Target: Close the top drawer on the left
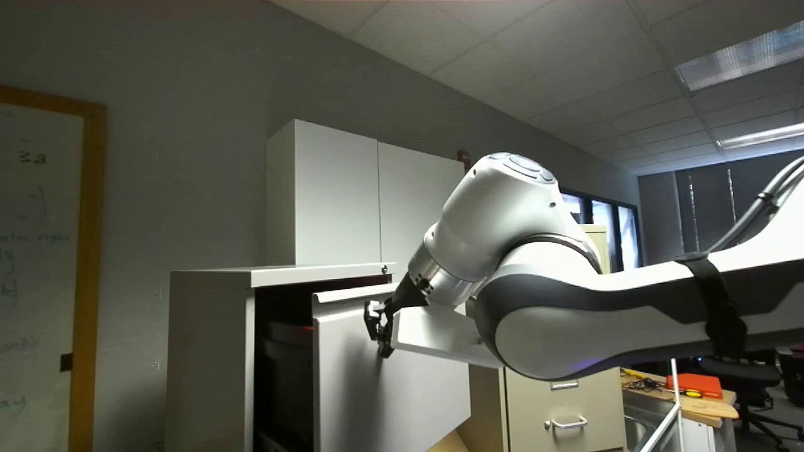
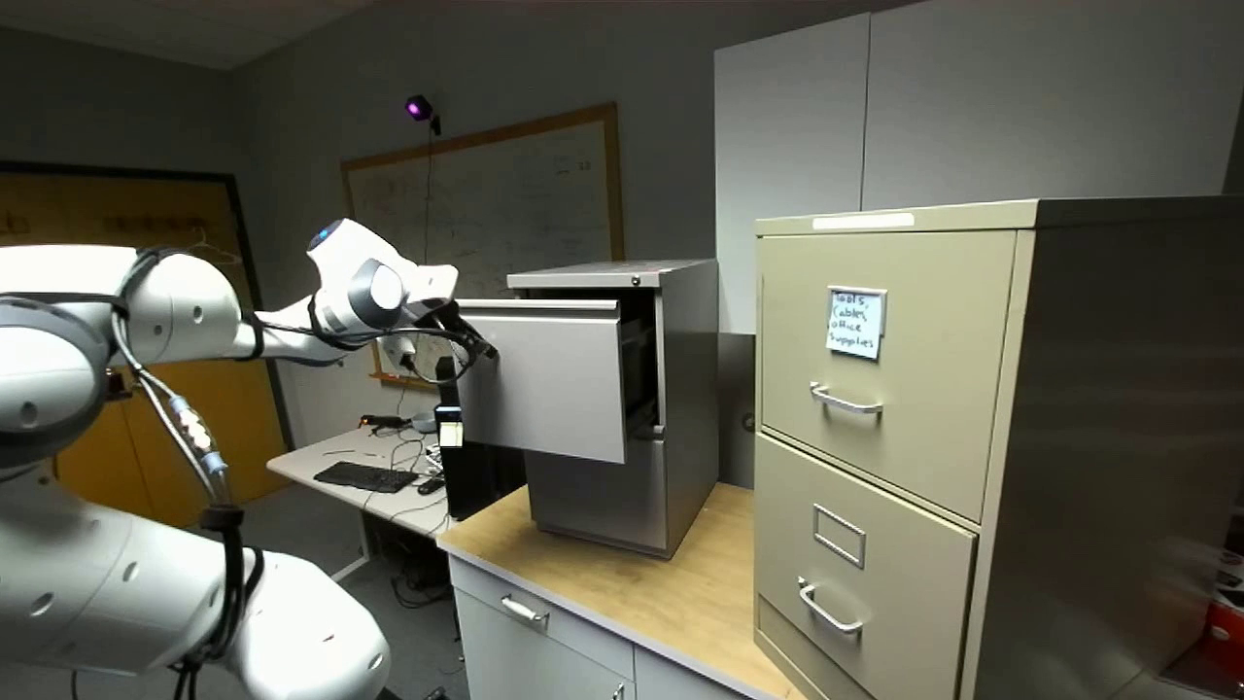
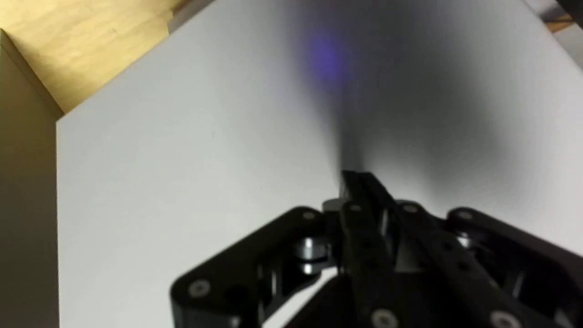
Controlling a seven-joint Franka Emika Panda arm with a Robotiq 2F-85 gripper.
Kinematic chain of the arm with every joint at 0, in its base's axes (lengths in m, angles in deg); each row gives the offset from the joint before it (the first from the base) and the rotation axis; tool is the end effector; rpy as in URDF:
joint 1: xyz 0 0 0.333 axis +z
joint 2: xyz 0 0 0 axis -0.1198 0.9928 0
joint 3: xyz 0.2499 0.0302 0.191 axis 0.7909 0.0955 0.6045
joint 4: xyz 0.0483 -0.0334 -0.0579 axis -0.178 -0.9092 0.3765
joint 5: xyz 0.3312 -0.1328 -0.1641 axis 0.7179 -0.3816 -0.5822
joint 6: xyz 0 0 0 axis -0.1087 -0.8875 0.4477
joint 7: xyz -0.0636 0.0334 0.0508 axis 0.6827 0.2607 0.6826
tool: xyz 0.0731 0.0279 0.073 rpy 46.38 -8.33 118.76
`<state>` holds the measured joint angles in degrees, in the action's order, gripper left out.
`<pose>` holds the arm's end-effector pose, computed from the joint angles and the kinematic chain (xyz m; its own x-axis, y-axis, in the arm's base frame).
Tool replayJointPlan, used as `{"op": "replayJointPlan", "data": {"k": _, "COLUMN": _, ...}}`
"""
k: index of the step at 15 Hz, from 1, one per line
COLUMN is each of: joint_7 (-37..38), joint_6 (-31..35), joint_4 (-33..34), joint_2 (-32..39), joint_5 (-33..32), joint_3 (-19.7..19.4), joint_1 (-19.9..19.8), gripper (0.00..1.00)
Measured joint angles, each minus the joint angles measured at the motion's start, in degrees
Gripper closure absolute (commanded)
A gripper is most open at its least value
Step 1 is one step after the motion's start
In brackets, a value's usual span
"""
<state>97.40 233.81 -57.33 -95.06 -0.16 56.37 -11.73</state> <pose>0.3510 0.2106 0.6295 0.5491 -0.4521 0.7030 -0.3295 -0.8900 -0.3150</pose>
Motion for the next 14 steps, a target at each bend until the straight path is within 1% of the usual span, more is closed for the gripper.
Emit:
{"op": "replayJointPlan", "data": {"k": 3, "joint_7": 4.0, "joint_6": 4.2, "joint_4": 0.0, "joint_2": -2.1, "joint_5": -1.9, "joint_3": 2.0, "joint_1": -2.9, "gripper": 0.99}}
{"op": "replayJointPlan", "data": {"k": 7, "joint_7": 4.5, "joint_6": 10.9, "joint_4": 0.1, "joint_2": -0.8, "joint_5": -1.9, "joint_3": 2.6, "joint_1": -5.3, "gripper": 0.99}}
{"op": "replayJointPlan", "data": {"k": 10, "joint_7": 4.5, "joint_6": 15.6, "joint_4": 1.6, "joint_2": 3.4, "joint_5": -1.9, "joint_3": 2.8, "joint_1": -6.7, "gripper": 0.99}}
{"op": "replayJointPlan", "data": {"k": 14, "joint_7": 4.3, "joint_6": 20.4, "joint_4": 6.3, "joint_2": 11.9, "joint_5": -1.8, "joint_3": 2.8, "joint_1": -7.8, "gripper": 0.99}}
